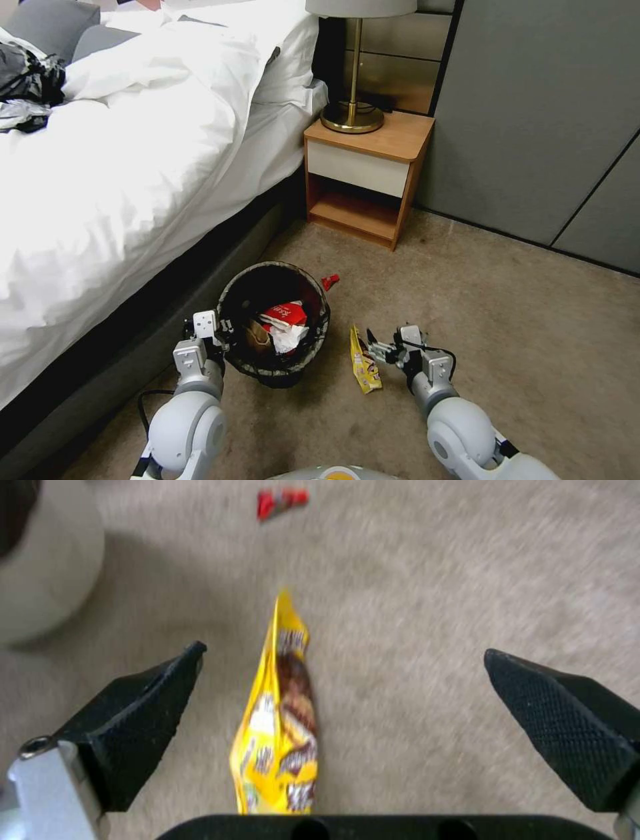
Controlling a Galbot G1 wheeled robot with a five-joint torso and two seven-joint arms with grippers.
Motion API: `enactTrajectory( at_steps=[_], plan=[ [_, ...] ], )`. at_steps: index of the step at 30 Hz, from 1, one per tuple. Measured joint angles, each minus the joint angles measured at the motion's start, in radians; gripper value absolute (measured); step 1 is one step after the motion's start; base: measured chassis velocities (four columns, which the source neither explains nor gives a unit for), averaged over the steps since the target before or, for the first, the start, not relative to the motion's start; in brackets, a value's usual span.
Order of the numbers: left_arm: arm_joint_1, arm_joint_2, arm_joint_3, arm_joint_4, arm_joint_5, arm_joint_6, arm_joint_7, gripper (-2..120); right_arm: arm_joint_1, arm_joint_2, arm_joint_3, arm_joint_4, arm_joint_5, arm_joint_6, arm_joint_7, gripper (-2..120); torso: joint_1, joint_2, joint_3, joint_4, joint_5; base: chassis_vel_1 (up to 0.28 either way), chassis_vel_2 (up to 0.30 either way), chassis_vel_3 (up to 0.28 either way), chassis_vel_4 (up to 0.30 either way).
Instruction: Pick up the trash bin, then pick up the garbage from the floor and place it into the trash bin.
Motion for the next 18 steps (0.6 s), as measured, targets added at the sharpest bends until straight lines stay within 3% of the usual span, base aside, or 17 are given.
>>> enactTrajectory(
  at_steps=[18],
  plan=[
    [0.008, -0.006, 0.001, 0.0, 0.012, 0.002, 0.0, 0, 0.209, 0.129, -0.088, -0.338, -0.045, 0.014, -0.223, 100, 0.0, 0.0, 0.0, 0.0002, -0.0002, 0.0, 0.0, 0.0, 0.0]
  ],
)
